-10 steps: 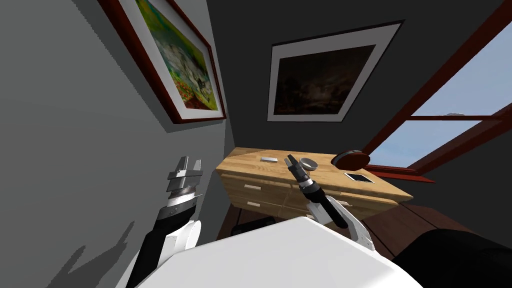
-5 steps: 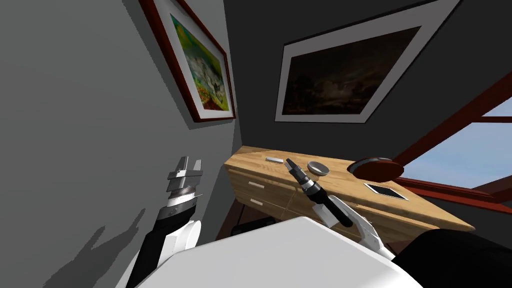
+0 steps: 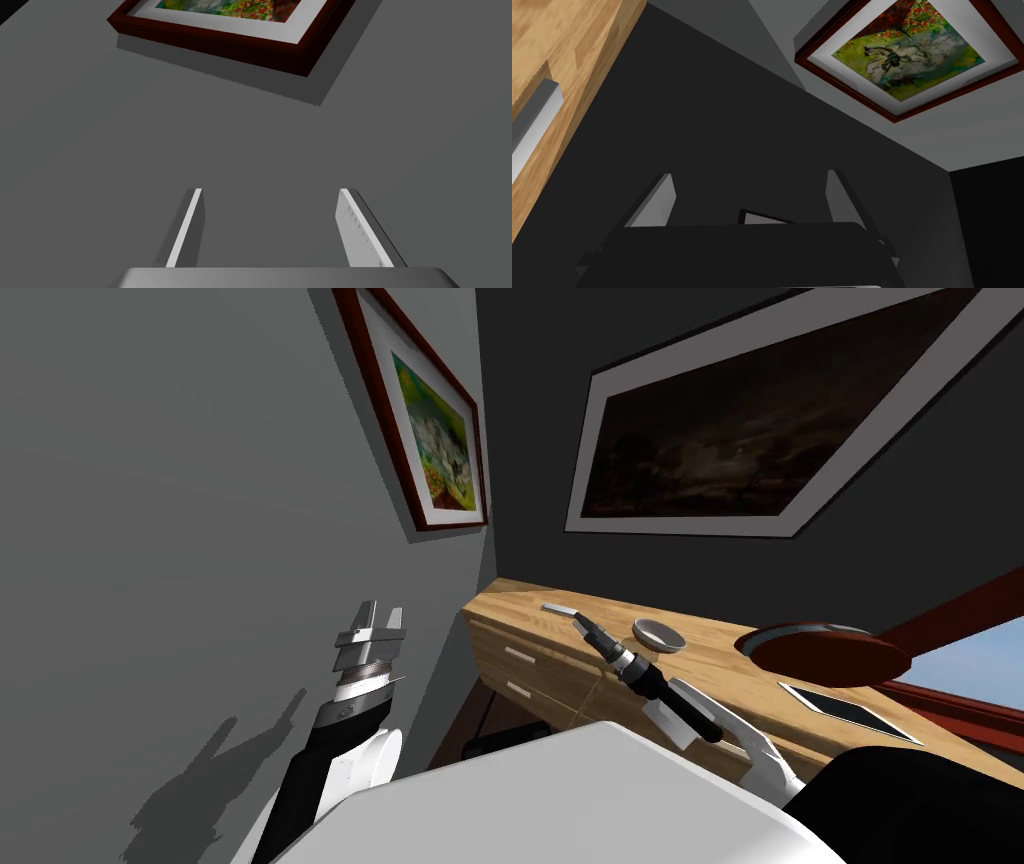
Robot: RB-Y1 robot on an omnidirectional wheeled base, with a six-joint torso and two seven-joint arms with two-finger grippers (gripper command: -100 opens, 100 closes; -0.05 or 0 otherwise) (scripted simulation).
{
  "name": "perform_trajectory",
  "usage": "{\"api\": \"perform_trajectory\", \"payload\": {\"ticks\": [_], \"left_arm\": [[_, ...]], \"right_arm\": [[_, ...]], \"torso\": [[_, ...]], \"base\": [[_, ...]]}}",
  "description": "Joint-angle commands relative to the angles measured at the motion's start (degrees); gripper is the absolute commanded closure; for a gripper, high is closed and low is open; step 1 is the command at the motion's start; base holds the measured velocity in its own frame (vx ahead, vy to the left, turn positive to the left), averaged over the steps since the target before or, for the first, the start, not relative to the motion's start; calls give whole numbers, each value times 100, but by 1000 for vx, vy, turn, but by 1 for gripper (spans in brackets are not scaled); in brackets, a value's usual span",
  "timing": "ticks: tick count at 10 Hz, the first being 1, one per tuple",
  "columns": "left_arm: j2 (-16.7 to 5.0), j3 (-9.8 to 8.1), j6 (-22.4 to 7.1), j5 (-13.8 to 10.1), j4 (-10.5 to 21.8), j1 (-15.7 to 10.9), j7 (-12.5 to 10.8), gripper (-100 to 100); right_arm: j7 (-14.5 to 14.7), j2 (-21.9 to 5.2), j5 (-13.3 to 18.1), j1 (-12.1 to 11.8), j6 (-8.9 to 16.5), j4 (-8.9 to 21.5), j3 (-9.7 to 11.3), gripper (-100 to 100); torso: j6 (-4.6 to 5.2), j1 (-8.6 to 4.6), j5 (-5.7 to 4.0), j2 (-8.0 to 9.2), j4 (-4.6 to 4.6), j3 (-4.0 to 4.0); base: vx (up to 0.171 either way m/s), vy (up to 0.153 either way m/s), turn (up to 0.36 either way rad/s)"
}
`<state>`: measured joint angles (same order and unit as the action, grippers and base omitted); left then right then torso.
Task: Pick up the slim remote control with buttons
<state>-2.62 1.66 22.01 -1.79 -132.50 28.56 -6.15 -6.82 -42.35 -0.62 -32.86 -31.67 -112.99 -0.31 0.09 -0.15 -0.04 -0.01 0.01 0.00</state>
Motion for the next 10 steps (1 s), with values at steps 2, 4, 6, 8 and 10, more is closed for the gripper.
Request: {"api": "perform_trajectory", "payload": {"ticks": [2,4,6,8,10], "left_arm": [[0,1,0,0,0,-2,0,0],[0,1,0,0,0,-1,0,0],[0,0,0,0,0,0,0,0],[0,0,0,0,0,0,0,0],[0,1,0,0,0,-2,0,0]], "right_arm": [[-106,-455,-25,-99,27,180,31,-100],[-205,-814,-54,-209,47,360,60,-100],[-297,-1126,-87,-329,65,547,91,-100],[-297,-1364,-87,-329,65,547,91,-100],[-381,-1755,-125,-459,80,739,124,-100]], "torso": [[-10,1,1,1,0,0],[-6,-3,-1,6,1,3],[0,-3,-1,-2,0,-1],[-1,-5,-1,-2,0,-1],[-9,-1,0,-6,-2,-4]], "base": [[-33,-13,301],[-46,-21,275],[-23,-18,218],[-19,-17,105],[-25,-17,322]]}}
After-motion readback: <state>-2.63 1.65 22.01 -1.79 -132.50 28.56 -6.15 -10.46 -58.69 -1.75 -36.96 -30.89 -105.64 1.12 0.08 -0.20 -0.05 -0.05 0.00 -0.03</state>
